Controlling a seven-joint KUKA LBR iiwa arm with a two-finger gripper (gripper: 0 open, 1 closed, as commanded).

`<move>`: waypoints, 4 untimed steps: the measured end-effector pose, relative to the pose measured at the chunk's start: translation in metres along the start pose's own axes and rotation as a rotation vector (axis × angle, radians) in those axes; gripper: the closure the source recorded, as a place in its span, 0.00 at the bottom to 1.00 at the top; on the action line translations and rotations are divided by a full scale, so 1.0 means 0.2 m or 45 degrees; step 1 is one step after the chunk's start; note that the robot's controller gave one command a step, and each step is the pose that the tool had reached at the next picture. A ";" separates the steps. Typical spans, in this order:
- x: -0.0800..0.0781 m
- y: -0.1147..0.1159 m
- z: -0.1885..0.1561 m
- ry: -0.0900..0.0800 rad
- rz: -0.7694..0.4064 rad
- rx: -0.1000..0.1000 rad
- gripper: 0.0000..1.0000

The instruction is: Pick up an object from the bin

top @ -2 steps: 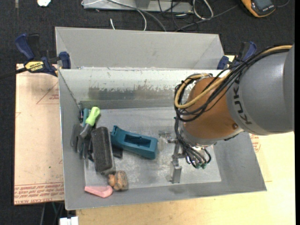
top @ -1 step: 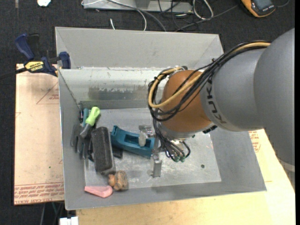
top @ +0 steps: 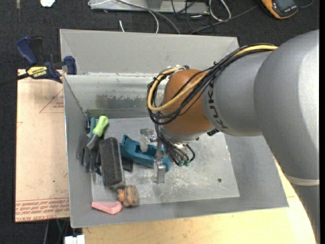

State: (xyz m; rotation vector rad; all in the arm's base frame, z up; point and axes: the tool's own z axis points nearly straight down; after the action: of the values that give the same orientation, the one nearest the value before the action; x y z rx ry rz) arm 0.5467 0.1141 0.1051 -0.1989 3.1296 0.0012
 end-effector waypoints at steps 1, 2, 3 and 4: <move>0.03 -0.01 0.00 -0.004 0.232 -0.012 0.00; -0.06 -0.06 0.13 -0.035 0.093 -0.017 0.00; -0.11 -0.15 0.13 -0.017 0.238 -0.016 1.00; -0.11 -0.15 0.13 -0.017 0.237 -0.016 1.00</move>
Offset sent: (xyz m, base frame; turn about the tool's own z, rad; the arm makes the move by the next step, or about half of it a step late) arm 0.0073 -0.0166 -0.0351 0.0768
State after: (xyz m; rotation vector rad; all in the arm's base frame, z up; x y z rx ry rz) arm 0.5715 0.0879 0.0792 0.0929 3.1221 0.0225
